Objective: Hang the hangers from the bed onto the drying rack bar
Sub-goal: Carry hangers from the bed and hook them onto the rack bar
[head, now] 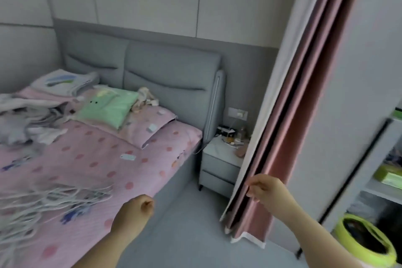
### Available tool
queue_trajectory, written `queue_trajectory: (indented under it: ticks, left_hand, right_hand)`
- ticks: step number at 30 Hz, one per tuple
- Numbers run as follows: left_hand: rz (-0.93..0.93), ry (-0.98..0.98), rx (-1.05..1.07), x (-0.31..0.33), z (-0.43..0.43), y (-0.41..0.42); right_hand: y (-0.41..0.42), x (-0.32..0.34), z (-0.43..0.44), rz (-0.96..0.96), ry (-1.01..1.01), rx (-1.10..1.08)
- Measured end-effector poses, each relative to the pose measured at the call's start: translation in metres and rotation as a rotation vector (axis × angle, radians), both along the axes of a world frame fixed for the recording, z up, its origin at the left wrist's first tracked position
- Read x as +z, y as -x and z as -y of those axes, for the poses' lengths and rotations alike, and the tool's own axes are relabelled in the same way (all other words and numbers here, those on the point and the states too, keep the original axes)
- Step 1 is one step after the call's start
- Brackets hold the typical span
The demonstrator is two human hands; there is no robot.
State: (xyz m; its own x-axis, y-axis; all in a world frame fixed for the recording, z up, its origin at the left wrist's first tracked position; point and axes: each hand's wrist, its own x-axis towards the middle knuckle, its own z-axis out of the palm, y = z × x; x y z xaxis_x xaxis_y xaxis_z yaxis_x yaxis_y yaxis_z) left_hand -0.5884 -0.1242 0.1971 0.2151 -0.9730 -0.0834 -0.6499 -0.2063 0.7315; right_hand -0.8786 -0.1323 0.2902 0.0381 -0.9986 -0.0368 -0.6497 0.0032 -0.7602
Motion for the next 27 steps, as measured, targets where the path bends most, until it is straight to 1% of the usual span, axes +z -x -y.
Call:
queue_trajectory:
  ticks: [4,10,14,17,21,25,27]
  left_hand:
    - [0.011,-0.091,0.179,-0.033,-0.026,-0.082]
    - [0.047,-0.194,0.478,-0.081,-0.041,-0.176]
    - [0.149,-0.302,0.529,-0.096,-0.027,-0.224]
    - [0.192,-0.385,0.619,-0.104,-0.009,-0.252]
    - [0.138,-0.465,0.720,-0.126,-0.002,-0.270]
    - [0.107,-0.509,0.717,-0.152,0.002,-0.297]
    - [0.149,-0.539,0.707,-0.161,0.012,-0.319]
  right_hand:
    - [-0.095,-0.050,0.045,0.001,-0.111,0.136]
    - [-0.237,-0.144,0.117,-0.113,-0.238,0.337]
    - [-0.302,-0.187,0.158,-0.175,-0.353,0.435]
    - [-0.338,-0.215,0.185,-0.191,-0.423,0.507]
    - [-0.381,-0.234,0.203,-0.264,-0.463,0.645]
    - [-0.418,-0.252,0.211,-0.369,-0.504,0.779]
    - [-0.436,-0.260,0.216,-0.412,-0.524,0.804]
